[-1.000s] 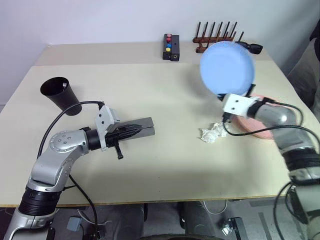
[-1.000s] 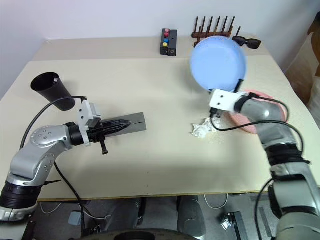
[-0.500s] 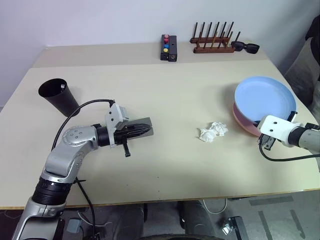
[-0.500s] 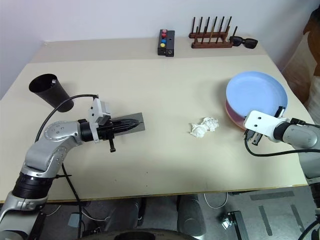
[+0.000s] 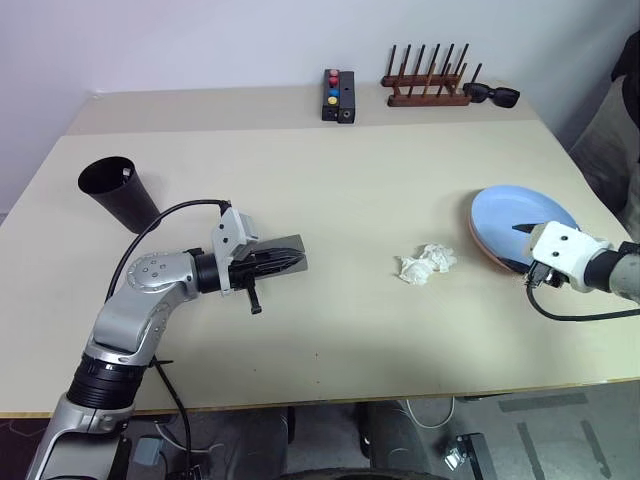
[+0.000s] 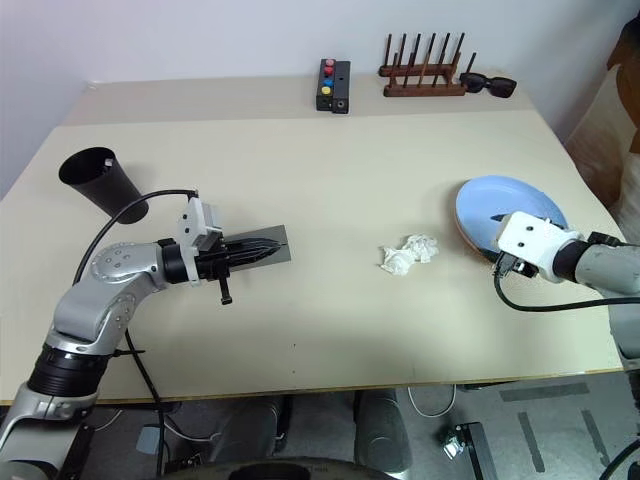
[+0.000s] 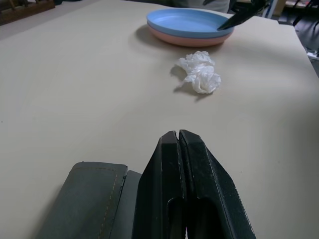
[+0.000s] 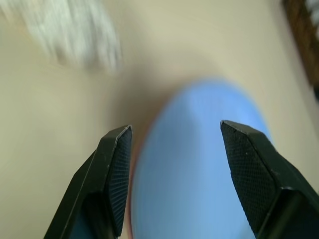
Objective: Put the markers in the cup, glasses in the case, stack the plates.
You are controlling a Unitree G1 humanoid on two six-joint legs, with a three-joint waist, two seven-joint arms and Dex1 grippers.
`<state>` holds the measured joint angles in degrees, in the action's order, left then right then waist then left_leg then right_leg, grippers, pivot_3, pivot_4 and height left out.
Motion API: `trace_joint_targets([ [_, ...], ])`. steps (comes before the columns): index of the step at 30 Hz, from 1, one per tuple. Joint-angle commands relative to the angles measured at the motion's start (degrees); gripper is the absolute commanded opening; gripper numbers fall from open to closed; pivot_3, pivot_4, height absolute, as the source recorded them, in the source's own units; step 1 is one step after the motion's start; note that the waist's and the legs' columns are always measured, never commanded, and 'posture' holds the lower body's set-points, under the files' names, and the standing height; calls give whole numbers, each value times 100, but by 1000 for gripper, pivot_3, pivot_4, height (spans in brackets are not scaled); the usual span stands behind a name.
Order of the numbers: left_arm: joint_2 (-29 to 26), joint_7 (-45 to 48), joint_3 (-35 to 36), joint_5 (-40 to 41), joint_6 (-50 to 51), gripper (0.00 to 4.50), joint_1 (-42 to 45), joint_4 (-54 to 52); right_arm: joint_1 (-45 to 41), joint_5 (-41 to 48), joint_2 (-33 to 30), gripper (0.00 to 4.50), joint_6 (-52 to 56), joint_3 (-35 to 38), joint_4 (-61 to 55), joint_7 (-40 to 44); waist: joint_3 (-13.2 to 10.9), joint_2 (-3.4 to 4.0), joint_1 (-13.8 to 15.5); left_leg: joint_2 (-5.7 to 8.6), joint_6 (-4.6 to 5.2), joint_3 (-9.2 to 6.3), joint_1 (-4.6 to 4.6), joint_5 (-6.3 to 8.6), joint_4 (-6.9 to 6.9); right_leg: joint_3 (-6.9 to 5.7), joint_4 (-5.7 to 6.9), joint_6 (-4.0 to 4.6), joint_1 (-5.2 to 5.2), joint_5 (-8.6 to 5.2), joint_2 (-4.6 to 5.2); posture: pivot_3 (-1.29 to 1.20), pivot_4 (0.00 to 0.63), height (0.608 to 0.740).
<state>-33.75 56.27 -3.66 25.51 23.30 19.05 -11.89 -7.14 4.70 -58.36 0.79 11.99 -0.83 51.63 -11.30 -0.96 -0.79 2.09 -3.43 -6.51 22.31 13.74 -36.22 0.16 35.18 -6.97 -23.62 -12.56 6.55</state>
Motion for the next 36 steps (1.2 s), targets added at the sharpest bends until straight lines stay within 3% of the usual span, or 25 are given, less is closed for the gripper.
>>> trace_joint_targets([
  [1, 19, -6, 36, 21, -67, 0, 57, -131, 70, 527, 311, 2845, 398, -179, -685, 221, 0, -1, 3, 0, 0, -2, 0, 0, 0, -1, 0, 0, 1, 0, 0, 0, 150, 734],
  [8, 76, -53, -4, 33, -26, 0, 21, -234, -457, -318, 662, 2845, 288, -1105, -337, -106, 0, 0, 3, 2, 0, -1, 0, 0, -2, -1, -1, 1, 0, 0, 1, 0, 150, 734],
  [16, 104, -122, -4, 44, 10, 0, -46, -331, -938, -627, 953, 2845, -159, -1485, 243, -221, 0, 0, 0, 2, 0, -1, 0, 0, 1, -1, -2, 0, -1, 0, 1, 0, 150, 734],
  [19, 101, -152, 5, 55, 21, 0, -70, -370, -987, -627, 1005, 2015, -214, -1519, 310, -168, 0, 0, 1, 2, 0, -1, 0, 0, 0, -1, -2, 0, 0, 0, 1, 0, 150, 734],
  [23, 130, -188, 30, 83, 14, 0, -69, -401, -962, -601, 954, 69, -202, -1478, 275, -132, 0, 0, 3, 2, 0, -1, 0, 0, -1, -1, -2, 0, 0, 0, 1, 0, 150, 734],
  [36, 608, -287, -150, 500, 388, 0, -10, -755, -996, -603, 557, 69, 277, -173, 70, -922, 0, 0, 11, 2, 0, -1, 0, 0, -1, -1, -2, 0, 0, 0, 1, 0, 150, 734],
])
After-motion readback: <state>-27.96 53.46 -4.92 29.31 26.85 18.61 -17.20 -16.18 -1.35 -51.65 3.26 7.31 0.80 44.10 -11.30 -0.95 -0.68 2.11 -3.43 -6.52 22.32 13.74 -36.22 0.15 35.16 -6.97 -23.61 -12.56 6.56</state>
